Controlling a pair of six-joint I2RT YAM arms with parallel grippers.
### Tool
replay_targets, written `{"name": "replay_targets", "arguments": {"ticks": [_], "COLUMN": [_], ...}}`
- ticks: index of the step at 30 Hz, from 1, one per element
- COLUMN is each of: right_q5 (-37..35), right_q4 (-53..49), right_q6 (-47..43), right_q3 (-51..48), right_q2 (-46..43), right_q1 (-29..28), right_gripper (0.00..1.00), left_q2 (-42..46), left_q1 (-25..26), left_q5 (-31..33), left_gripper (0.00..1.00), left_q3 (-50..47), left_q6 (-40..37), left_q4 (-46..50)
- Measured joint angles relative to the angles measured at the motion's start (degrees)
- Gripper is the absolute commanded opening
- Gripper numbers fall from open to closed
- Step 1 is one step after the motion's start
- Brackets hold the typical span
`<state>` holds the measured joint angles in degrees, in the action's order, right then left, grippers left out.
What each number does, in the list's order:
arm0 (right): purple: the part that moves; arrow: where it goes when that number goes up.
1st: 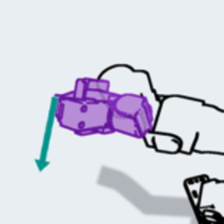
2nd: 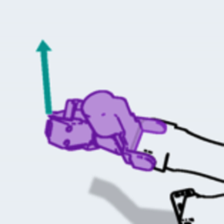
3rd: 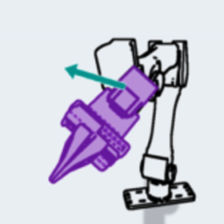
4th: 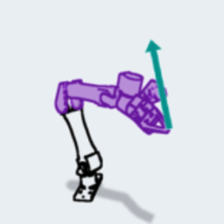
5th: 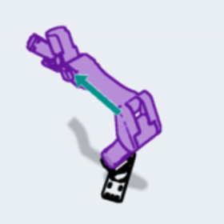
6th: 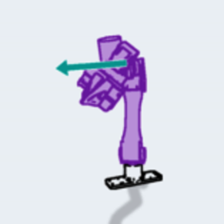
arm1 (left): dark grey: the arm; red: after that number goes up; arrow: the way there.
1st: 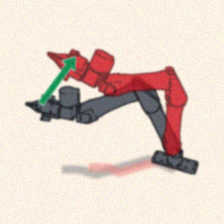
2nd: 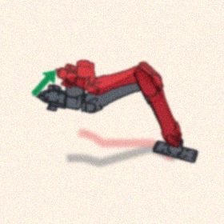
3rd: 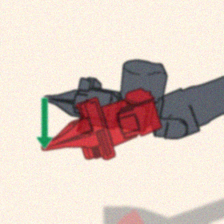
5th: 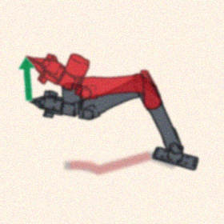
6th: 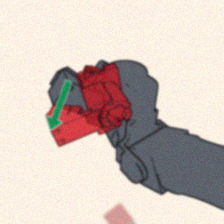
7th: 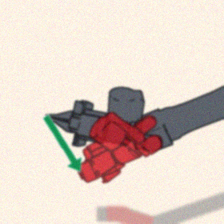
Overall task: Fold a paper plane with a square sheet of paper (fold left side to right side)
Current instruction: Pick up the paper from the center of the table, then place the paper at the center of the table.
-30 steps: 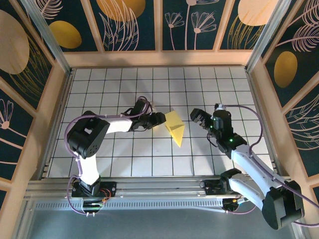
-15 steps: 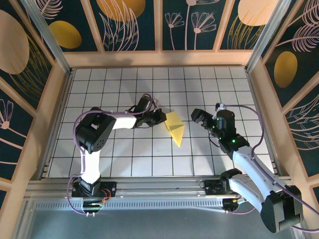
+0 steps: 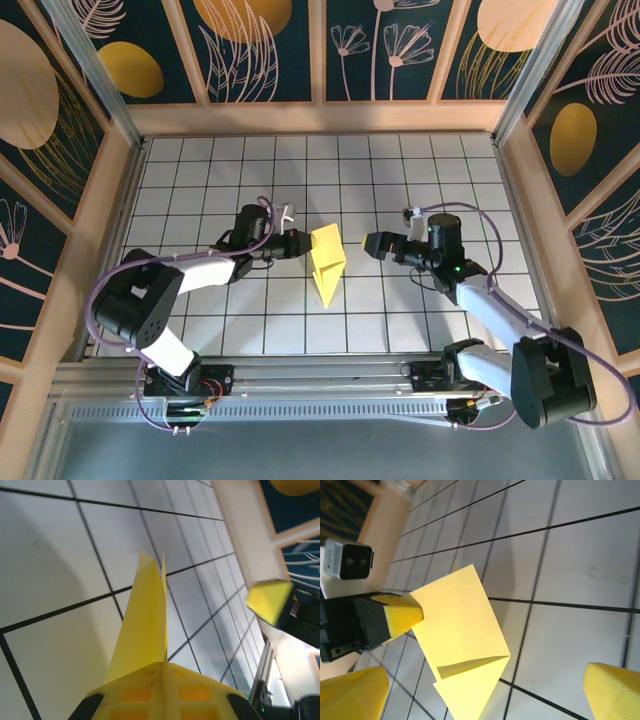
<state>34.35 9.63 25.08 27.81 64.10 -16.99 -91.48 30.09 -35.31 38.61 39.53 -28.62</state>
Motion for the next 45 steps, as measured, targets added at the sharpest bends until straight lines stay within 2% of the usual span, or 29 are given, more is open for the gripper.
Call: {"name": "replay_targets", "arguments": {"ticks": [7,14,19,25,40,45], "right_q5": [8.90,13.62,16.26,17.79,16.31,15.39], "right_q4": [11.93,22.53,27.41,28.98,19.06,16.96], "right_q6": [-1.77,-2.27,-1.92,-1.97,-6.54,-7.26], "right_q3": [-2.12,-1.92,-0.59,0.44,6.78,9.25], "right_q2": [12.15,23.89,29.20,29.11,25.88,26.25], "right_q1": [-3.43,-7.61,-10.14,-10.25,-8.92,-8.81], "right_gripper": [0.99,0.97,0.84,0.69,0.37,0.20], "left_q2": [4.44,4.44,4.31,3.13,1.09,1.05], "left_q1": [-0.15,-0.20,-0.20,-0.55,-0.85,-0.85], "left_q5": [-5.73,-8.44,-8.22,-6.64,-6.25,-6.23], "left_gripper": [0.00,0.00,0.00,0.00,0.00,0.00], "left_q3": [-3.37,-3.87,-4.00,-4.02,-4.02,-4.02], "left_q6": [-5.11,-6.58,-7.04,-8.09,-8.72,-9.38], "left_q4": [-2.71,-4.44,-4.61,-3.69,-3.06,-2.75]}}
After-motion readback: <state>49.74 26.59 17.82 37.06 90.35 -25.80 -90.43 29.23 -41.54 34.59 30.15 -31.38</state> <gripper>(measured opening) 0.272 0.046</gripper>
